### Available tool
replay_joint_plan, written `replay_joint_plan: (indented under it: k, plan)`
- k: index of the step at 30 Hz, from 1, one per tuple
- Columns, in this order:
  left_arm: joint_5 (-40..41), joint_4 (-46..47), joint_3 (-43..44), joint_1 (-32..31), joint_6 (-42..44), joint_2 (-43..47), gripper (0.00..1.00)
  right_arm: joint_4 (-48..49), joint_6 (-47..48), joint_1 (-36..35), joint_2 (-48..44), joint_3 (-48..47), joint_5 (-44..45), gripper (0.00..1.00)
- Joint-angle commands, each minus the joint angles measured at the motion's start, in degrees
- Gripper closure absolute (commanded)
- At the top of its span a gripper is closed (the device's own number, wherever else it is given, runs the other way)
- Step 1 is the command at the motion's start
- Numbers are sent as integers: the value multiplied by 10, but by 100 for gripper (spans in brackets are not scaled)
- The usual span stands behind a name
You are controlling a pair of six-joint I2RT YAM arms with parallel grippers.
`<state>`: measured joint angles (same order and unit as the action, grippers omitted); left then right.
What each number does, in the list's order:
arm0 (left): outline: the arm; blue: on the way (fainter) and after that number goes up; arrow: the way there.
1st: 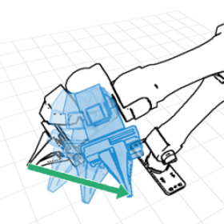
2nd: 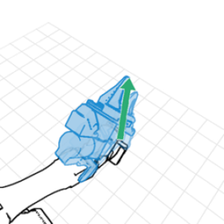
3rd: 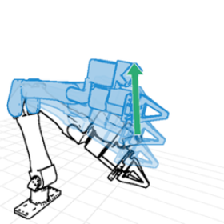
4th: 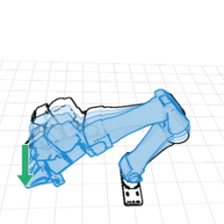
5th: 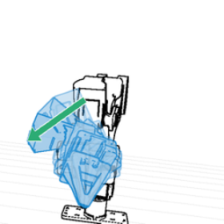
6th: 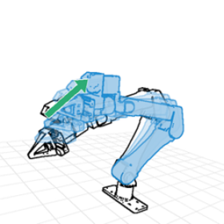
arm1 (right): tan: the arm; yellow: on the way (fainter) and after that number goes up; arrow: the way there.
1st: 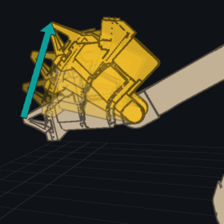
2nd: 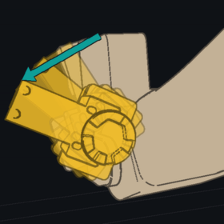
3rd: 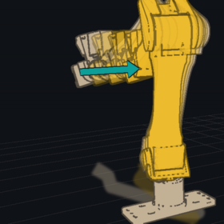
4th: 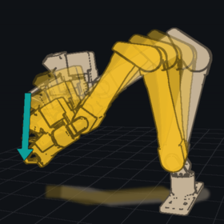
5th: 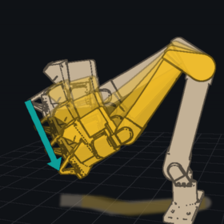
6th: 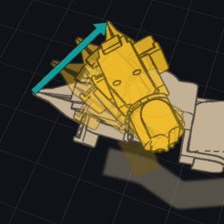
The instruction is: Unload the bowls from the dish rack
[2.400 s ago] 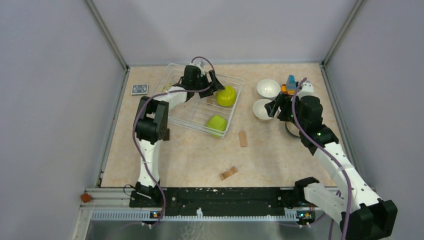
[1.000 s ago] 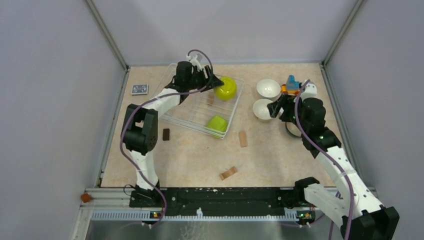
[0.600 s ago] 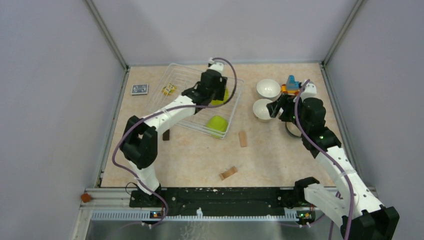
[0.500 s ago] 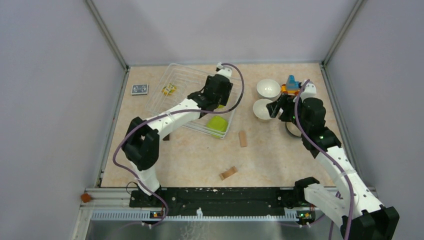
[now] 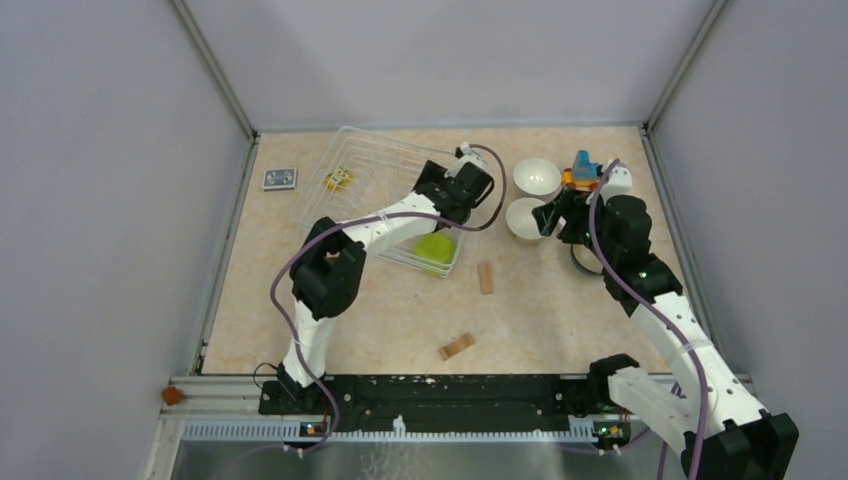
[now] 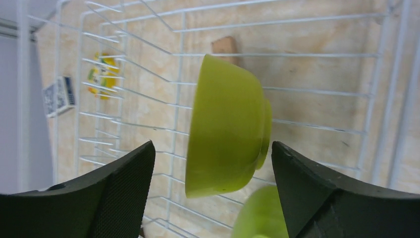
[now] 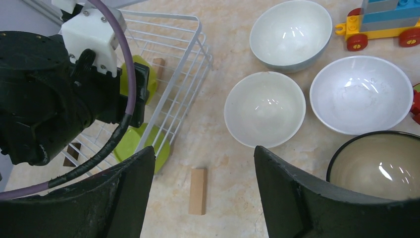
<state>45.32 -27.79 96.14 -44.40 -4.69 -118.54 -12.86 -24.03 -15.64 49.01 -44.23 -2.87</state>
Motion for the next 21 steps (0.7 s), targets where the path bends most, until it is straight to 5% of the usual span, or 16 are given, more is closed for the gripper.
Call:
replay_joint_plan:
  k: [1, 6, 21]
  plan:
    - [-102, -13, 6, 6, -39, 26, 6, 17, 1, -6, -11, 5, 1, 28]
    - [-233, -6, -7, 36, -64, 34, 11, 12, 3, -5, -17, 7, 4, 28]
    - [-324, 20, -32, 58, -68, 47, 70, 10, 5, -5, -23, 12, 8, 28]
